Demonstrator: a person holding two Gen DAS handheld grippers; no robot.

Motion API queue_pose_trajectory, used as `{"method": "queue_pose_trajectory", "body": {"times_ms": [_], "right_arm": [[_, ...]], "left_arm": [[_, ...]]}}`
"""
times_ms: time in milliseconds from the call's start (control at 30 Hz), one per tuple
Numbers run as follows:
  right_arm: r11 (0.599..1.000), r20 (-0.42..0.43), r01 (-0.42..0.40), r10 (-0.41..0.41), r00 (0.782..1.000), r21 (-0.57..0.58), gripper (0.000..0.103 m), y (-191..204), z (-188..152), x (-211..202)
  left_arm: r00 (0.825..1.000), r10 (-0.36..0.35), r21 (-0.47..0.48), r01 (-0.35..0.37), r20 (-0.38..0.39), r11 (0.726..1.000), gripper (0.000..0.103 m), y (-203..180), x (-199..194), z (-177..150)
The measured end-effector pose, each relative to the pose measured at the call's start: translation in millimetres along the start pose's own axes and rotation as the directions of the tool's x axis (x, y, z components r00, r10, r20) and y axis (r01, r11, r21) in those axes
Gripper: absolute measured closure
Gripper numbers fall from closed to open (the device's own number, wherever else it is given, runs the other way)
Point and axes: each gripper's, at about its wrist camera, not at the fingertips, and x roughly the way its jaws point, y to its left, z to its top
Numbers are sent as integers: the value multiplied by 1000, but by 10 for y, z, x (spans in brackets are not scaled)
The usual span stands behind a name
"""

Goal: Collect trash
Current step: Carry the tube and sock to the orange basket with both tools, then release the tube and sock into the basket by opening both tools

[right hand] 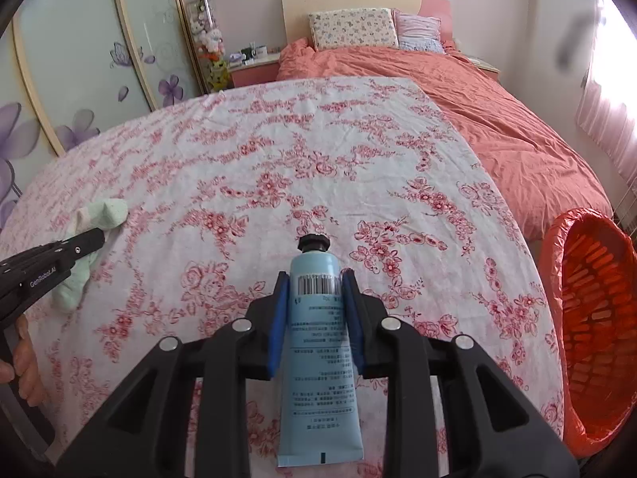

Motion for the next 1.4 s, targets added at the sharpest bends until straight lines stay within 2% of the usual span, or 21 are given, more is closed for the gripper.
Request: {"method": "queue_pose_trajectory", "body": {"times_ms": [400,600,767,1000,1100,1400], "right_arm": [[999,133,-26,20,991,43,76,-164,178,-692],[997,209,-2,-16,978,83,76,-440,192,-1149],[991,248,24,-57,967,135,76,-759,119,-1431],[972,279,68,-130,951,224,76,-1278,-50,-1713],[963,293,82,-158,943,256,76,-1475,-110,-1820],[917,286,114,-235,929,382,76,-2196,-320,-1961]], "left_arm": [[995,-45,53,40,94,998,95,-311,-469,165],[987,-88,105,74,134,992,95,-659,-724,216],[977,-151,164,125,153,978,95,-1063,-898,231],[954,-262,247,221,147,943,95,-1708,-1054,192],[939,-317,289,268,137,919,95,-2031,-1101,157],[899,-436,354,395,40,847,95,-2771,-930,14]]}}
